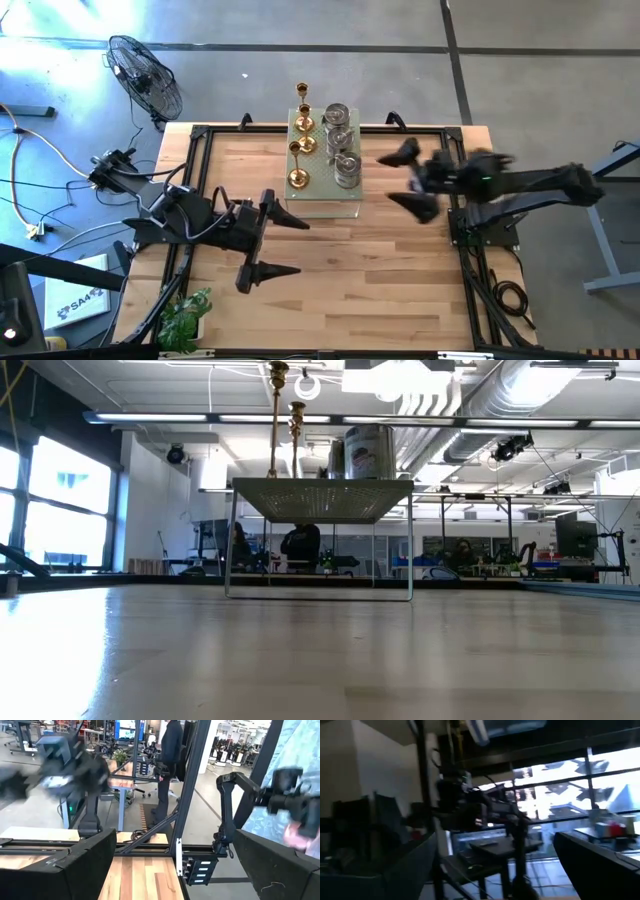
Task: Pick & Place candle stick holders
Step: Return to Home Position
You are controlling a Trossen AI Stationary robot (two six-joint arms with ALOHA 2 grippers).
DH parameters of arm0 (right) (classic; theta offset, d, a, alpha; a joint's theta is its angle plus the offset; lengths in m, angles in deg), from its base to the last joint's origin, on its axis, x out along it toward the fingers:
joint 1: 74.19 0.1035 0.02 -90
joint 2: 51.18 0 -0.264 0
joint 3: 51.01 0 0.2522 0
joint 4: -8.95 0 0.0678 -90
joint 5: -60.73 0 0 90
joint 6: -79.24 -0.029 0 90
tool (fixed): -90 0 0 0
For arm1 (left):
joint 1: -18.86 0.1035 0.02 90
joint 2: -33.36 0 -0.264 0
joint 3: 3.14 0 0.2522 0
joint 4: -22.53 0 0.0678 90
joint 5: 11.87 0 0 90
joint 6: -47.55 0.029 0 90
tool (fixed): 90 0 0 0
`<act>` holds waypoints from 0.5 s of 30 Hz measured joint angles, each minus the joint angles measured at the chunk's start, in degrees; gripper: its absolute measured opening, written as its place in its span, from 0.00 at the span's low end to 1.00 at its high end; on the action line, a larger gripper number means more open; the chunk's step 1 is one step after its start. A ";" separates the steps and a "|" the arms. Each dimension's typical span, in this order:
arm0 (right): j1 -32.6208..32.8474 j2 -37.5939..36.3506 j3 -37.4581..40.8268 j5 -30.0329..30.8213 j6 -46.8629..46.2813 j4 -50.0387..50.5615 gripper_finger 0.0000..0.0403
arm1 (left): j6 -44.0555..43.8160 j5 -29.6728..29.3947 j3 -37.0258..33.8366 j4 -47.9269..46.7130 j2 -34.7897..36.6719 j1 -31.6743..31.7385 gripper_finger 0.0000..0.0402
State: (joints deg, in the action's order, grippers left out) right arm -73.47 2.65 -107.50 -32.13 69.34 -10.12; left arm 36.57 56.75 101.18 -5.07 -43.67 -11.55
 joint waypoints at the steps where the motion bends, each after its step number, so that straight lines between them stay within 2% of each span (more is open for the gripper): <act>1: 0.91 -1.89 -1.54 -2.19 -0.31 2.31 0.99 | 0.00 -0.27 0.00 0.00 0.00 -0.02 0.98; 5: 5.15 -8.30 -8.64 -5.77 -0.61 18.38 0.99 | -0.01 -2.41 -0.04 -1.05 1.22 -0.85 0.98; 10: 9.10 -14.28 -17.08 -6.31 -6.60 39.37 0.99 | 0.79 -10.48 -0.02 -7.72 5.47 -2.74 0.98; 12: 9.93 -16.37 -19.09 -7.18 -10.87 44.57 0.99 | 0.68 -14.16 -0.04 -11.95 7.22 -3.68 0.98; 15: 11.01 -19.39 -19.94 -7.38 -16.02 46.20 0.99 | 0.22 -18.29 0.00 -18.65 9.48 -4.23 0.98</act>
State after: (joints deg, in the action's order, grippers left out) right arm -62.46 -16.73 -127.45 -39.51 53.32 36.08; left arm 36.79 38.46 101.18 -23.73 -34.20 -15.78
